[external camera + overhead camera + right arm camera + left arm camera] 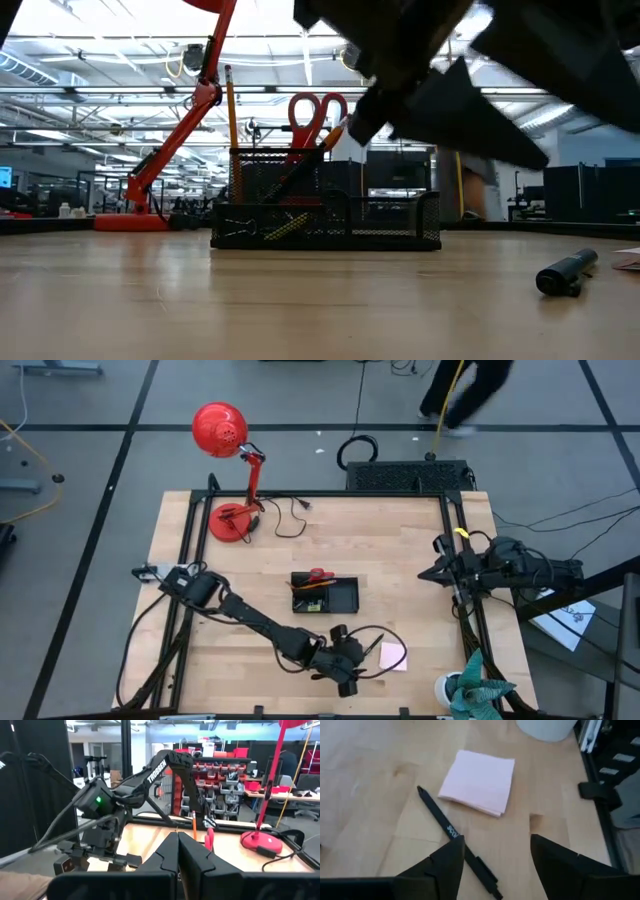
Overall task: Pick and place office supplies into organizer
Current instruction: Put the pen into the top left section of the desk organizer
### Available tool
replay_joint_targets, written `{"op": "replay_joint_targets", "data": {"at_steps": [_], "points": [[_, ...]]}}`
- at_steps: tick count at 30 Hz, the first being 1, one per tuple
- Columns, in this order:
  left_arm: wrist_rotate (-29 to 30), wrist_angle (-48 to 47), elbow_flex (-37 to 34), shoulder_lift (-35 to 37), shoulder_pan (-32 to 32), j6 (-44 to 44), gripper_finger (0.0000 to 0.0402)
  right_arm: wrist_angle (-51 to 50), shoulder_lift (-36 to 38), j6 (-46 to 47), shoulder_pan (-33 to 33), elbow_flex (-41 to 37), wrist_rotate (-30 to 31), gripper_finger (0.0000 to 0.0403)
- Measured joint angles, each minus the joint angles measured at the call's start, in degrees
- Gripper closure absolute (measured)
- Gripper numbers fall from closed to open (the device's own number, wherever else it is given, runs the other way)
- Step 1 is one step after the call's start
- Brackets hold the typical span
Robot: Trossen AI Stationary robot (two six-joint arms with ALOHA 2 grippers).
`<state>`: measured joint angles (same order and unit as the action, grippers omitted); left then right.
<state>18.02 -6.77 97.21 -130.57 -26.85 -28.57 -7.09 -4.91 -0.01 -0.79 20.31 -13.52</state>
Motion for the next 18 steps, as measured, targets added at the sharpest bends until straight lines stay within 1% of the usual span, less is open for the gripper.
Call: {"op": "replay_joint_targets", "data": {"at_steps": [10,12,18], "points": [[0.67,-2.16,-0.08,-2.39,-0.07,1.88,0.0163,1.8,-1.53,-0.12,-0.01,-0.23,0.2,0.0403],[0.65,-0.53,-0.04,-3.5,-0.01,1.86,0.0163,1.76,-1.63,-0.22,0.01,-0.23,0.2,0.0403],[0.44,-0.88,-0.02,-5.48,0.35,0.95,0.0163,2.07,-2.29,-0.22,-0.01,-0.26,0.2,0.0403]]}}
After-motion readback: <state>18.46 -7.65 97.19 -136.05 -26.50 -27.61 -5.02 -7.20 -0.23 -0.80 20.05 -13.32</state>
